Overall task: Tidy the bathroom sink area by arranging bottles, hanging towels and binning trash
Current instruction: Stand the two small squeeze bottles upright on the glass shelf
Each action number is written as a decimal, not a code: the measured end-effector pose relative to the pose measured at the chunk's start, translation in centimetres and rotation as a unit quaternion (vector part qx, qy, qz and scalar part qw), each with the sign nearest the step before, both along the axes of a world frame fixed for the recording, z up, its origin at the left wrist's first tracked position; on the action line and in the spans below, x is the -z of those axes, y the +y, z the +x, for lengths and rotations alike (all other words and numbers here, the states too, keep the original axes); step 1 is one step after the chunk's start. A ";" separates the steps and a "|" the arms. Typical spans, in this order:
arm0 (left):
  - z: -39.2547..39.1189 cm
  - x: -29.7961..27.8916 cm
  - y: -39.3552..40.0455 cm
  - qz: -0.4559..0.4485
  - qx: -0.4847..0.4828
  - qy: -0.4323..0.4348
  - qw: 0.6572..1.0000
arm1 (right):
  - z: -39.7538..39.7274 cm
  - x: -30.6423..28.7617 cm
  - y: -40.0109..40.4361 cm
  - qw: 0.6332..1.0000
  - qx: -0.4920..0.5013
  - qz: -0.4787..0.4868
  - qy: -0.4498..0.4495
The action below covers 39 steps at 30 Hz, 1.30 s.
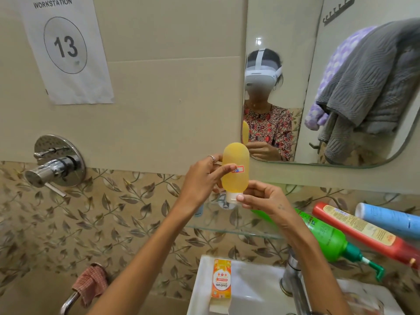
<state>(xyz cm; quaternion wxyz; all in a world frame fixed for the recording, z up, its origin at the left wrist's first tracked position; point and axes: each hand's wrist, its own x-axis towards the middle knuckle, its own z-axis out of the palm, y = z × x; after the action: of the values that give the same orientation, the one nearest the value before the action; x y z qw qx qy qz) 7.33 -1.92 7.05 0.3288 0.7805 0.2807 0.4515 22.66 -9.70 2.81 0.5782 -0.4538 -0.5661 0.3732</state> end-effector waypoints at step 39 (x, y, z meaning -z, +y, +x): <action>0.9 13.1 1.4 0.076 -0.145 0.048 0.985 | -1.1 7.1 4.9 0.957 0.182 -0.007 -0.224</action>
<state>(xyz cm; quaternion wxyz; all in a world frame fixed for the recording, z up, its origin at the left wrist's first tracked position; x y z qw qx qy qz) 8.24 -0.48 -6.01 0.1859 0.7748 0.3712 0.4768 21.52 -4.76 -4.31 0.4916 -0.6253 -0.5861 0.1546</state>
